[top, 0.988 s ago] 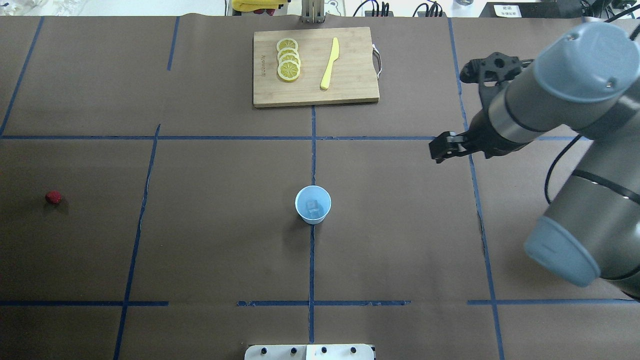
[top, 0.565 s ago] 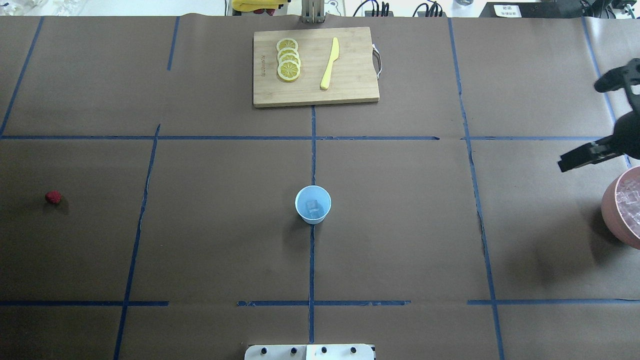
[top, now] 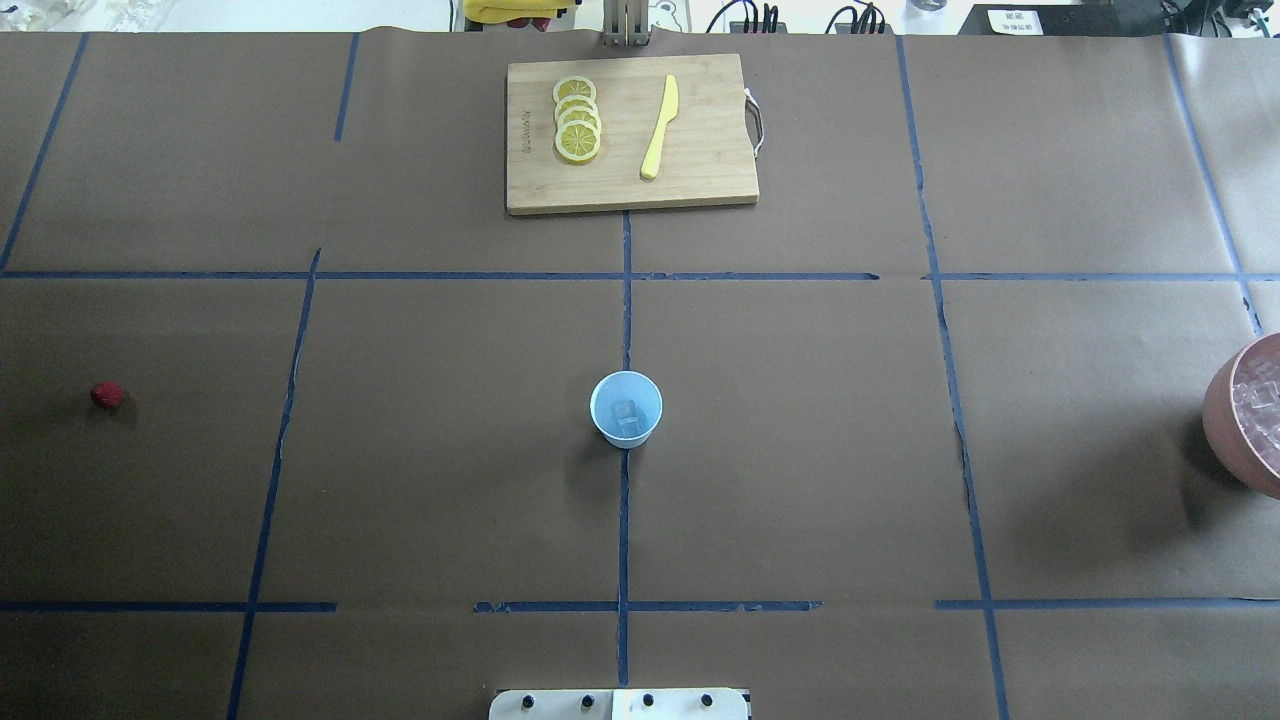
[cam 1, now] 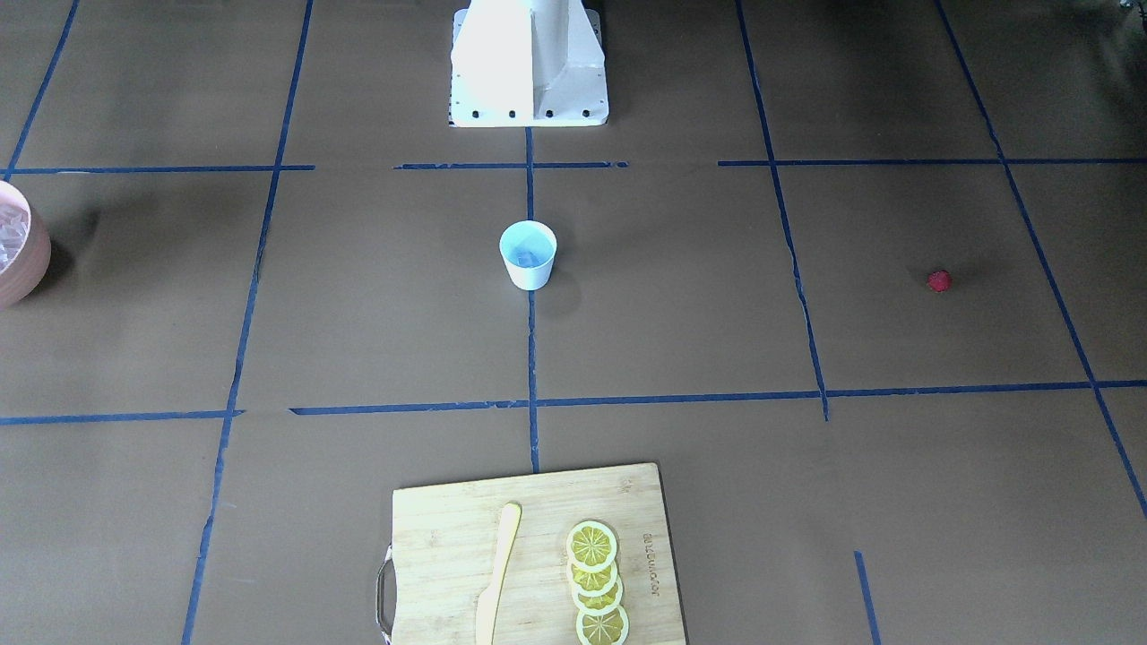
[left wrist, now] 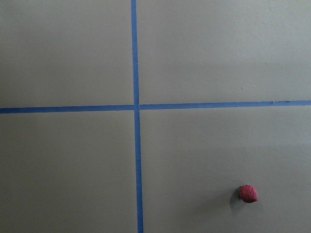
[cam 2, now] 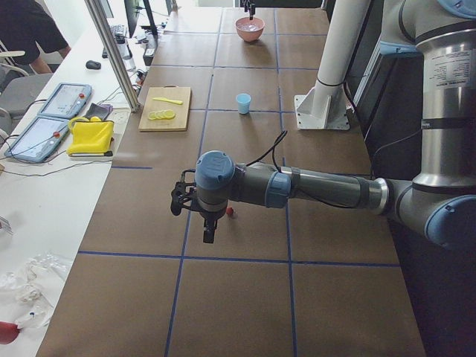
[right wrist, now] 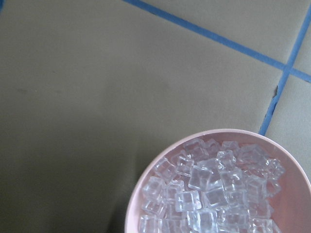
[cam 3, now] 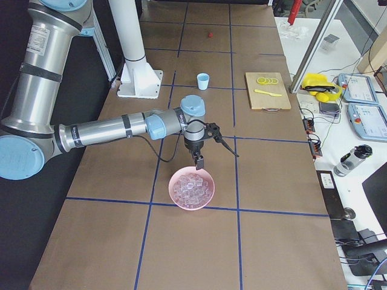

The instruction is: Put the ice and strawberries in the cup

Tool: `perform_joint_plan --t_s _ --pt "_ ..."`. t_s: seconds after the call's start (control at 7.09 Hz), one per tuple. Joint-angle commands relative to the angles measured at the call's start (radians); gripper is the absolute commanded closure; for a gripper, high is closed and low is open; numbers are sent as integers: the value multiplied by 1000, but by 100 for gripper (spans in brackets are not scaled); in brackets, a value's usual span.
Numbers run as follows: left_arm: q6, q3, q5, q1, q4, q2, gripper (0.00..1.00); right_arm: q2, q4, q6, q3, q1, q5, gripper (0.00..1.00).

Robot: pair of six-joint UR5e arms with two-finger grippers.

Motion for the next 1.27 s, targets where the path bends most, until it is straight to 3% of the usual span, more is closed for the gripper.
perform_joint_plan --t_s 0.0,0.28,0.42,1.13 --pt "0 1 0 2 0 -1 0 -5 105 -44 -124 2 1 1" --pt "0 1 0 6 -2 1 0 9 154 -44 -197 -3 4 8" --pt "0 1 0 8 -2 1 0 10 155 -47 -198 -6 6 14" --pt "0 1 0 8 -2 1 0 7 147 -52 -211 -70 6 23"
